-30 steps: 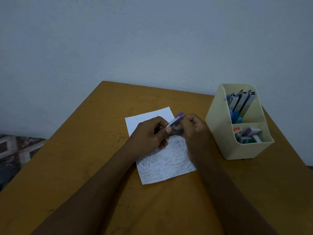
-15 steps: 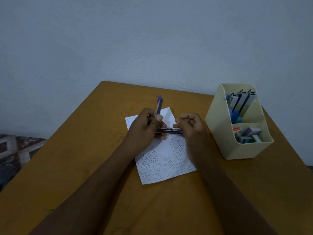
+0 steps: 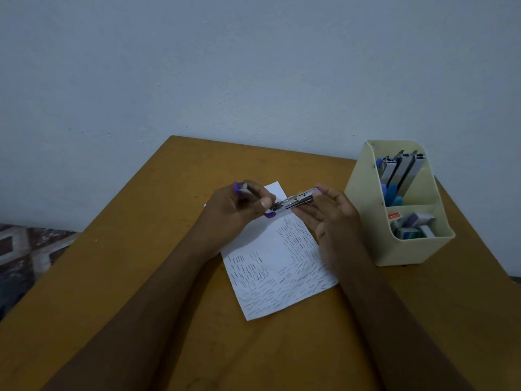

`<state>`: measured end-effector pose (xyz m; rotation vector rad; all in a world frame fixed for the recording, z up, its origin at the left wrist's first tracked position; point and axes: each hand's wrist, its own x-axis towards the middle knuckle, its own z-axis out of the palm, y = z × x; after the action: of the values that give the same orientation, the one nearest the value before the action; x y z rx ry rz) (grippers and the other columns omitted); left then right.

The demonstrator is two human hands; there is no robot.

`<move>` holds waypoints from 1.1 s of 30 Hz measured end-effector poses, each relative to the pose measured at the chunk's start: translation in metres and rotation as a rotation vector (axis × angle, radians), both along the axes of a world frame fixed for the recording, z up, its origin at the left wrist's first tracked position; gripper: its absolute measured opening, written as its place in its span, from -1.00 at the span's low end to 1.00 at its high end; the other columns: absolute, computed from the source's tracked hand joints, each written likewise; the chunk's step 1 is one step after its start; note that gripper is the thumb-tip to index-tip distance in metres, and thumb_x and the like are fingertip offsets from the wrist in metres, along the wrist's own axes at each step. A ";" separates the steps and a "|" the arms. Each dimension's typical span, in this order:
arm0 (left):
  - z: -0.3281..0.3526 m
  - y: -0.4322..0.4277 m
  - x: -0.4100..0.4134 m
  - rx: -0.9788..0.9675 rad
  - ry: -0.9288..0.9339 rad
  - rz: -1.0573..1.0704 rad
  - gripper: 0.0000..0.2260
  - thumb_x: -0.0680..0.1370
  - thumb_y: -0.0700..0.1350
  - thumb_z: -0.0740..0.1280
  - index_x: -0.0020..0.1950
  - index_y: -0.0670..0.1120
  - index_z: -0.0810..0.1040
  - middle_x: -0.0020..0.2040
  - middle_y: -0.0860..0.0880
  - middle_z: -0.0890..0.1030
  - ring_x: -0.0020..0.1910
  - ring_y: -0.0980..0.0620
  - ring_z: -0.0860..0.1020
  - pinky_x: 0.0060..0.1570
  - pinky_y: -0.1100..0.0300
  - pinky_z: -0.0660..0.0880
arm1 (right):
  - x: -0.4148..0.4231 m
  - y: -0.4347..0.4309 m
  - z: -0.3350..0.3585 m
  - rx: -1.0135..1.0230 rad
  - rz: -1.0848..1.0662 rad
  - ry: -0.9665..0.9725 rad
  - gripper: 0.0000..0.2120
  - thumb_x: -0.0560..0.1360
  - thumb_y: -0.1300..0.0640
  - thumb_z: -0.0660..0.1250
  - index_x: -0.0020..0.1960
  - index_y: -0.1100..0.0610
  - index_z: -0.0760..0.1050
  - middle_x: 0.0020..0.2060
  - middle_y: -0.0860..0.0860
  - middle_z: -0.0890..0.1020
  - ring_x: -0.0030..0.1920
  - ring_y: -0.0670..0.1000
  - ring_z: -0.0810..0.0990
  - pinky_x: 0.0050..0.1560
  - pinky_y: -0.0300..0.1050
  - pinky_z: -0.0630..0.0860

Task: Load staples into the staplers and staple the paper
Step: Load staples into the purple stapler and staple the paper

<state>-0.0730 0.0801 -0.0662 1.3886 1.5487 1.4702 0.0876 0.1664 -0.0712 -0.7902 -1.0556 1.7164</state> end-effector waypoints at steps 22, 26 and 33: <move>-0.011 0.001 -0.004 -0.096 0.599 0.010 -0.79 0.49 -0.07 0.42 0.12 0.00 0.61 -0.04 0.08 0.64 -0.11 0.14 0.58 -0.16 0.37 0.48 | 0.003 0.000 -0.004 0.213 -0.040 -0.196 -0.83 0.61 0.14 0.15 0.11 0.02 0.50 -0.03 -0.02 0.62 0.03 -0.02 0.63 0.06 -0.19 0.58; -0.011 0.005 0.011 -0.041 0.663 0.025 -0.63 0.54 0.02 0.34 0.34 0.08 0.43 0.03 0.10 0.58 -0.08 0.13 0.55 -0.14 0.27 0.49 | 0.001 -0.002 -0.005 0.241 0.013 -0.182 -0.81 0.60 0.15 0.16 0.11 0.04 0.52 -0.01 0.04 0.62 0.05 0.00 0.62 0.04 -0.18 0.57; -0.015 0.010 0.020 0.093 0.799 0.030 -0.60 0.57 -0.07 0.29 0.41 0.07 0.38 0.02 0.03 0.59 -0.16 0.16 0.51 -0.21 0.29 0.47 | -0.001 -0.003 -0.009 0.290 0.063 -0.227 -0.79 0.60 0.10 0.18 0.16 0.02 0.54 -0.06 0.00 0.67 0.02 0.01 0.65 0.15 0.00 0.54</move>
<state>-0.0532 0.0899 -0.0811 2.1799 1.9690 1.0469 0.0864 0.1637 -0.0800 -0.7821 -1.4604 1.5026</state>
